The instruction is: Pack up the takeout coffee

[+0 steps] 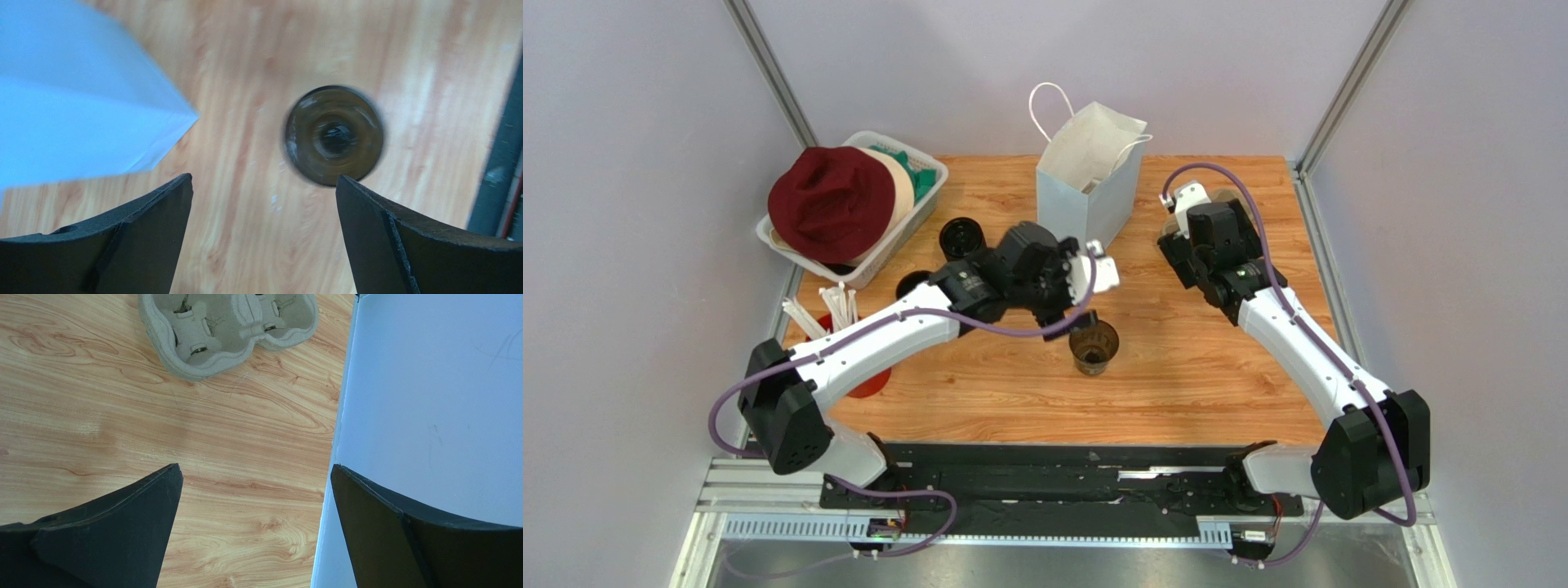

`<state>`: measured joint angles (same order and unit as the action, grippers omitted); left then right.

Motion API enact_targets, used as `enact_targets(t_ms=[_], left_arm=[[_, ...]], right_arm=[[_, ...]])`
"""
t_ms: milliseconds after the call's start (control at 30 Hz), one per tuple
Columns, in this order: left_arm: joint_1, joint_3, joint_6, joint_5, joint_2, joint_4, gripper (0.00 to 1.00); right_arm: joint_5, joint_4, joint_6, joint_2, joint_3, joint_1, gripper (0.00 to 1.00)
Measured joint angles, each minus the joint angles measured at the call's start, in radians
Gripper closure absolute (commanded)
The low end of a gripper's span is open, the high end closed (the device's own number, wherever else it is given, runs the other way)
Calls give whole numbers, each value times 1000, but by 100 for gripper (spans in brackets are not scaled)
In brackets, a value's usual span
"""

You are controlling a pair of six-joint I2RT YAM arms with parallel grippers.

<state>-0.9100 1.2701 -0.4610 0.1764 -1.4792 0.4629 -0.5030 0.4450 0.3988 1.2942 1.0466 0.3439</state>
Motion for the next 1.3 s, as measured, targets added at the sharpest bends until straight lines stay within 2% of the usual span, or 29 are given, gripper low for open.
enact_targets(t_ms=[167, 400, 600, 933, 1300], left_arm=[[182, 3, 39, 9, 44, -5, 4], [319, 3, 100, -3, 51, -41, 5], [438, 74, 169, -29, -55, -50, 7], [502, 130, 237, -149, -249, -63, 14], [531, 157, 275, -205, -302, -64, 23]], right_arm=[[0, 1, -2, 0, 0, 0, 1], [6, 2, -2, 0, 0, 0, 1], [8, 2, -2, 0, 0, 0, 1], [8, 2, -2, 0, 0, 0, 1], [16, 3, -2, 0, 0, 0, 1]])
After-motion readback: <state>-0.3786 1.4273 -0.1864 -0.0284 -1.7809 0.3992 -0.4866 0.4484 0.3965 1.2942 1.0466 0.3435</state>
